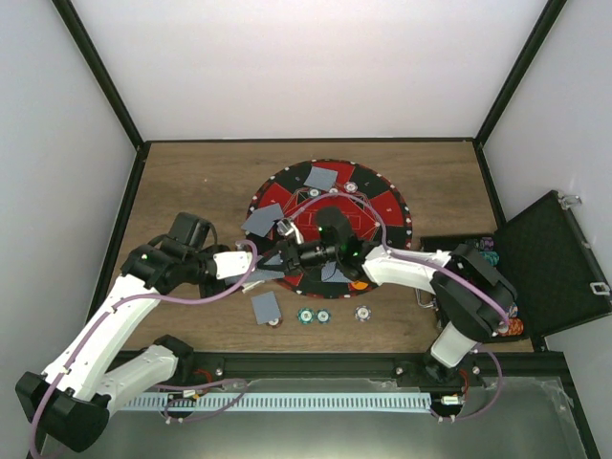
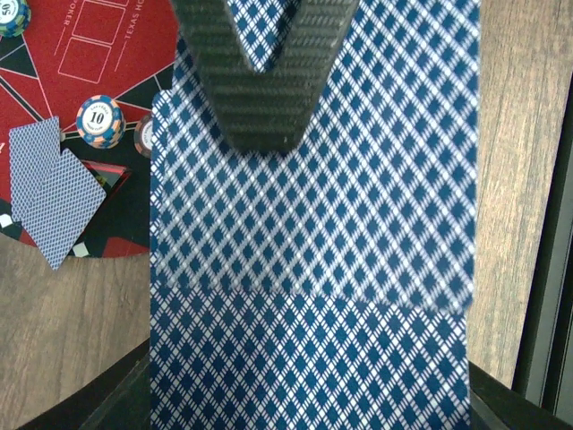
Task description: Distribute texas hold em gaming equipment
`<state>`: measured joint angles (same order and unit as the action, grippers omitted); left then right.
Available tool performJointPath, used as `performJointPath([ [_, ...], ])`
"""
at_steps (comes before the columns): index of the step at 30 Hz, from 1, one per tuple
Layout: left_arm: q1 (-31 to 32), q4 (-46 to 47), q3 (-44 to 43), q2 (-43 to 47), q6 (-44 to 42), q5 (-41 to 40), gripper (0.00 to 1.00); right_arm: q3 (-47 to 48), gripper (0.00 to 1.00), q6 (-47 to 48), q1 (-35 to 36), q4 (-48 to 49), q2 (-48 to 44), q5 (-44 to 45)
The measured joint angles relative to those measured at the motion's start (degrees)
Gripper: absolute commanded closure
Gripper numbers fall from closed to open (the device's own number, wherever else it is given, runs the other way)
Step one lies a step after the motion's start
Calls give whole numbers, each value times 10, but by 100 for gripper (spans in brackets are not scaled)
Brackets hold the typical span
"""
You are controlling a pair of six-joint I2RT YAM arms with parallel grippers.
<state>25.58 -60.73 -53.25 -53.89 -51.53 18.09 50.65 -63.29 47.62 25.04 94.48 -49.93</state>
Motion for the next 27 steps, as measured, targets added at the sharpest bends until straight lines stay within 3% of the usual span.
performJointPath([
  [2, 0, 2, 1, 0, -1, 0, 95, -3, 94, 2, -2, -11, -15, 5],
  [6, 0, 3, 3, 1, -3, 0, 95, -20, 99, 2, -12, -22, -48, 10],
  [19, 0, 14, 6, 3, -10, 0, 95, -132, 99, 45, -125, -120, -166, 17],
  [27, 0, 15, 6, 4, -12, 0, 95, -163, 99, 167, -252, -241, -153, 26],
])
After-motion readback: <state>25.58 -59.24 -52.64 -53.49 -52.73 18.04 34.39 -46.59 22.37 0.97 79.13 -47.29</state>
